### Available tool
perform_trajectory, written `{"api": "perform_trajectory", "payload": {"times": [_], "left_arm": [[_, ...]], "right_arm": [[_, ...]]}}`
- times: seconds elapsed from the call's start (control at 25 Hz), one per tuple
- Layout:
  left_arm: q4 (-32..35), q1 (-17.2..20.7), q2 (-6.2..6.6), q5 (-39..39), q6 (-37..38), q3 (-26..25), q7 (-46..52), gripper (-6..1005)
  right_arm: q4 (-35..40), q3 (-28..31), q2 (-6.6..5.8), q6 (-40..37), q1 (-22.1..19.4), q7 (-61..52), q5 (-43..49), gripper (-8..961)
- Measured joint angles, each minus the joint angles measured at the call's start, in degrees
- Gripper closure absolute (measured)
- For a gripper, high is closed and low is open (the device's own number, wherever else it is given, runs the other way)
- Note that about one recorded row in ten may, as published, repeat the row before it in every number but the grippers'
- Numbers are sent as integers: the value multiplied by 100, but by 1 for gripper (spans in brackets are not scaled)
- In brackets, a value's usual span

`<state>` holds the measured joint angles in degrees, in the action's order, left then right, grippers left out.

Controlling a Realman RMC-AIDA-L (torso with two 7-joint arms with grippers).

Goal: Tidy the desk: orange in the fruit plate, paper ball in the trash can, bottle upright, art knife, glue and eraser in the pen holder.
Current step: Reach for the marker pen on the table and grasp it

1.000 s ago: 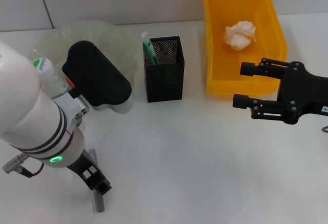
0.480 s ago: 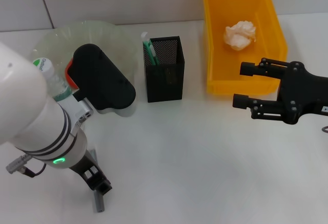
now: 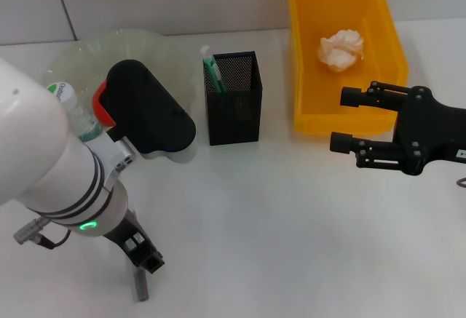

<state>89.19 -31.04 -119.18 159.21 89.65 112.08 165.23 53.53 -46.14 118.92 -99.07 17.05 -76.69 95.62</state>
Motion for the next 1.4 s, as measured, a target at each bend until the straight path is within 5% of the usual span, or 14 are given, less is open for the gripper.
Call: {"api": "perform_trajectory", "payload": {"times": [1.4], "left_arm": [[-473,-119,0,285,-86,266,-9,212]], "right_arm": [[-10,-15,0,11,44,-17,0,192]]}}
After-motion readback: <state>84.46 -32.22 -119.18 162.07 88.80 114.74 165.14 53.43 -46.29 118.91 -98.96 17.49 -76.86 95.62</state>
